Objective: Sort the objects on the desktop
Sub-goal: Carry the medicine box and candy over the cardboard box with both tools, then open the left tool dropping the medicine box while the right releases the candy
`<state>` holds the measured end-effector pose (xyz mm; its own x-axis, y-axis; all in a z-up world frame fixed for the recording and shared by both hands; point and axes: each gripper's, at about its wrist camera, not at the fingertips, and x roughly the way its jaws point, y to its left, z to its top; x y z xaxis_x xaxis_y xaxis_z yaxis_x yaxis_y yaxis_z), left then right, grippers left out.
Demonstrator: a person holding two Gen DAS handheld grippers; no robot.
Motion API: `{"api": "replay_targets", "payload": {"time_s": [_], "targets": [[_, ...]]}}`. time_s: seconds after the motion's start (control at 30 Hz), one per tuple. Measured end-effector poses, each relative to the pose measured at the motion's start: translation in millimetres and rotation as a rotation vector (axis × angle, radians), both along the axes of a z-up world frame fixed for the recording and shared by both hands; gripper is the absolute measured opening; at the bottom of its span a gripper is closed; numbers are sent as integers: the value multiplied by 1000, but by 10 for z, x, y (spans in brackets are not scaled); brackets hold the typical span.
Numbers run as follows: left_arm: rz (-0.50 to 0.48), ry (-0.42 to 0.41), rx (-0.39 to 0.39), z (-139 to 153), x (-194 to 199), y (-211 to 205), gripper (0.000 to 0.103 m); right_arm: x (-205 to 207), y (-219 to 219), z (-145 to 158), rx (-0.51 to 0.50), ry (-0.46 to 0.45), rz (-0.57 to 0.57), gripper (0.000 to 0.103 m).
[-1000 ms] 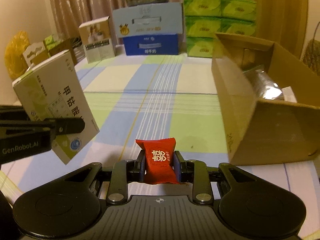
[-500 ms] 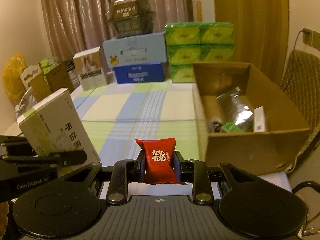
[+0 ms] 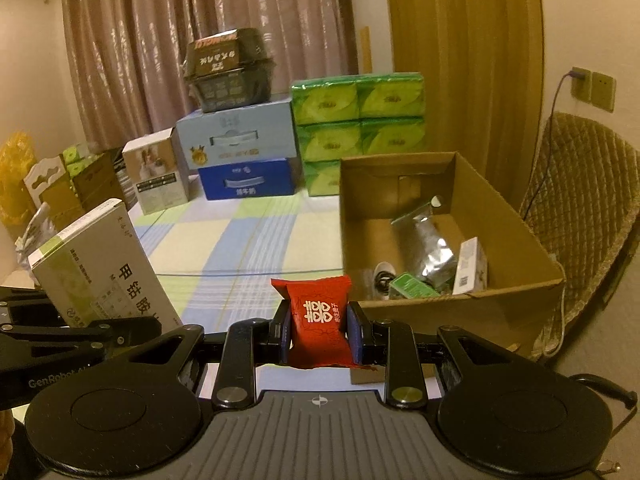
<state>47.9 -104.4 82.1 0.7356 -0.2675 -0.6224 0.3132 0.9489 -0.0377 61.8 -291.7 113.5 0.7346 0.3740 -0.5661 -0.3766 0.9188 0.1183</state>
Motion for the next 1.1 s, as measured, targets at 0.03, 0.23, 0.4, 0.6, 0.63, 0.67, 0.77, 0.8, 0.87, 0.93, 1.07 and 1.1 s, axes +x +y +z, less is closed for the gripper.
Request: {"api": "replay_targets", "payload": {"time_s": [0.03, 0.23, 0.4, 0.6, 0.63, 0.67, 0.77, 0.8, 0.87, 0.93, 1.07, 1.1], "targets": [[-4, 0, 1, 5, 1, -22, 20, 7, -22, 0, 3, 0, -3, 25], [-19, 5, 4, 8, 16, -123, 21, 2, -141, 7, 14, 2, -27, 25], [-31, 8, 3, 15, 31, -200, 20, 9, -221, 29, 23, -1, -44, 25], [-44, 8, 7, 18, 63, -285, 21, 42, -308, 40, 29, -1, -65, 25], [-46, 9, 7, 18, 74, -301, 21, 45, -325, 40, 30, 0, -69, 25], [-47, 10, 5, 19, 84, -313, 20, 55, -339, 38, 30, 0, -71, 25], [-53, 12, 3, 26, 106, -352, 20, 78, -388, 36, 32, -1, -81, 25], [-55, 12, 1, 30, 115, -366, 21, 91, -404, 35, 32, -1, -84, 25], [-58, 13, -6, 46, 142, -398, 20, 120, -443, 33, 31, -1, -93, 25], [-63, 13, -15, 66, 171, -436, 21, 147, -495, 30, 29, -3, -105, 25], [-81, 8, -34, 123, 279, -555, 20, 234, -621, 36, 26, -6, -129, 25], [-87, 6, -40, 143, 317, -588, 20, 270, -654, 49, 25, -9, -135, 25]]}}
